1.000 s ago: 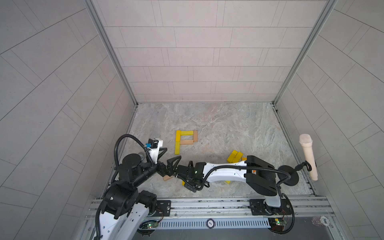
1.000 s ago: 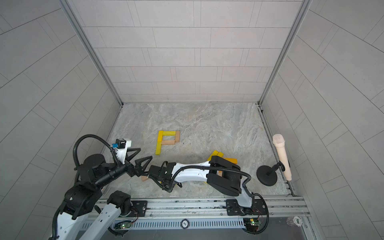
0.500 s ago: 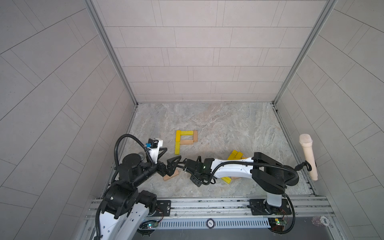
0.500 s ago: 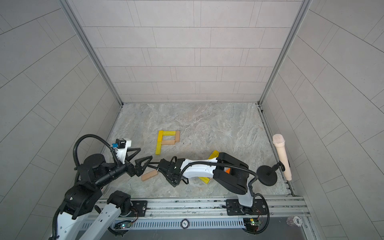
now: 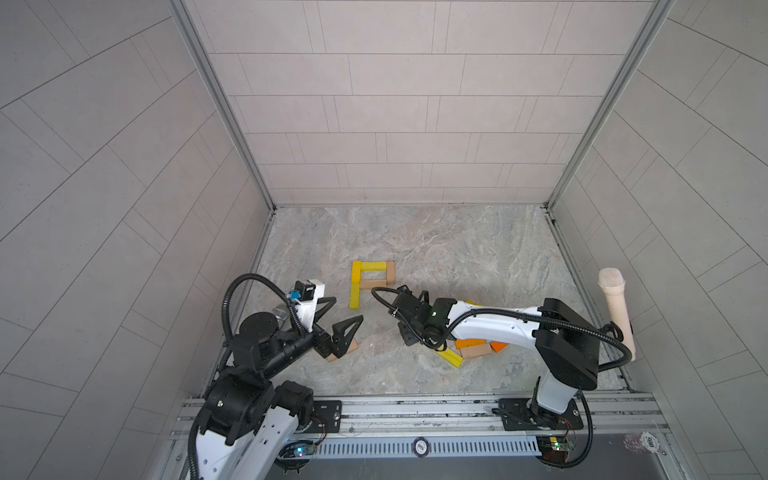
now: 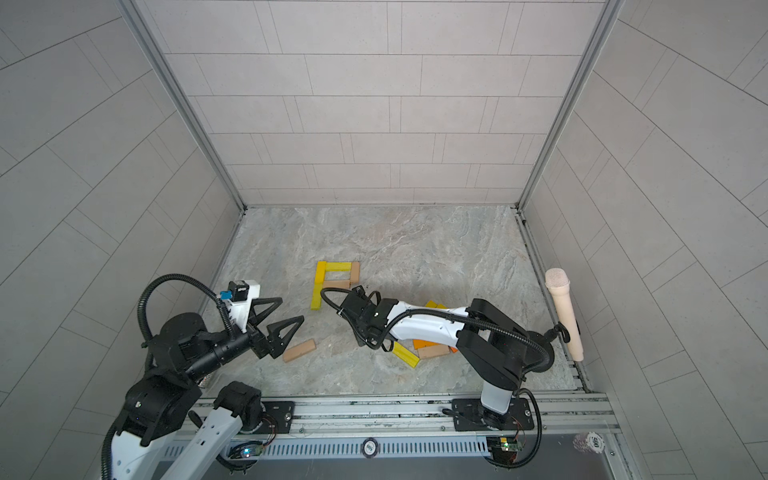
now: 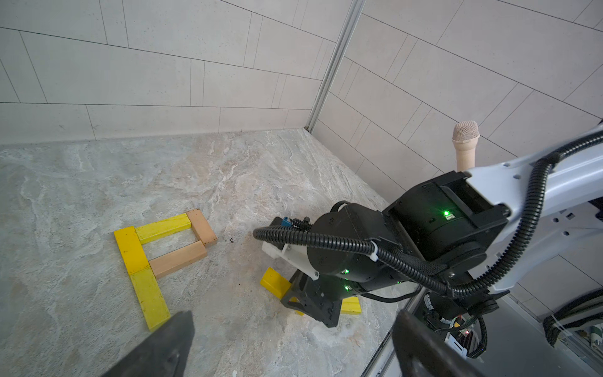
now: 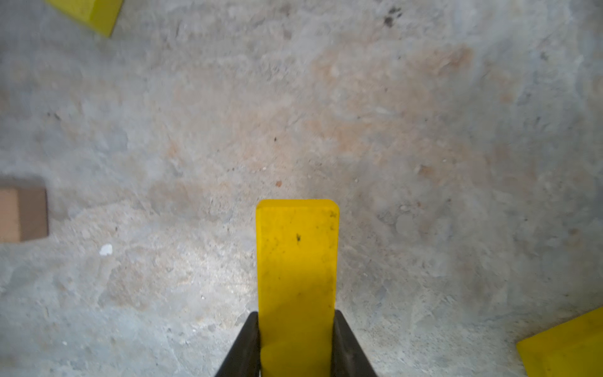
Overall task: Assemble the number 8 with building blocks
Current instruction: Pick up the building block from the center of the board, then assemble the building block at the center of the board.
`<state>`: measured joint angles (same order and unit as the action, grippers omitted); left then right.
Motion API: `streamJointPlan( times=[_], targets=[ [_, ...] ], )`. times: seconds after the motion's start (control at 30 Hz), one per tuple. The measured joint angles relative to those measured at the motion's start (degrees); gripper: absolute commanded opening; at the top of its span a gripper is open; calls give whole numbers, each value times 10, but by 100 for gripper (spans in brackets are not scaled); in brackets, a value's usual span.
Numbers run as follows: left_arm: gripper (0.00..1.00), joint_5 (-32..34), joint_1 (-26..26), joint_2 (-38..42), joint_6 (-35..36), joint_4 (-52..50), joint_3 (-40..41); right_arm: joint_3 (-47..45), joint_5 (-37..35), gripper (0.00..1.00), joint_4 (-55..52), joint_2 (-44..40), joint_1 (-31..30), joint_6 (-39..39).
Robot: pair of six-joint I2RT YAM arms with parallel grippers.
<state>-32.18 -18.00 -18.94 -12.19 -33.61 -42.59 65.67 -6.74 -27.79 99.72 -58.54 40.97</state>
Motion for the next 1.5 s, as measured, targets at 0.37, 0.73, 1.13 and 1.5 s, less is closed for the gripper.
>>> streamJointPlan(
  times=[0.37, 0.73, 1.13, 1.5],
  targets=[
    [100, -3, 0, -2, 1, -2, 2, 120, -26, 30, -19, 68, 21, 92],
    [100, 4, 0, -5, 1, -3, 2, 198, -22, 30, -39, 154, 48, 120],
    [100, 4, 0, -10, 2, -5, 2, 232, -10, 31, -51, 211, 69, 122],
    [100, 3, 0, -10, 2, -5, 2, 253, 14, 37, -50, 230, 82, 122]
  ],
)
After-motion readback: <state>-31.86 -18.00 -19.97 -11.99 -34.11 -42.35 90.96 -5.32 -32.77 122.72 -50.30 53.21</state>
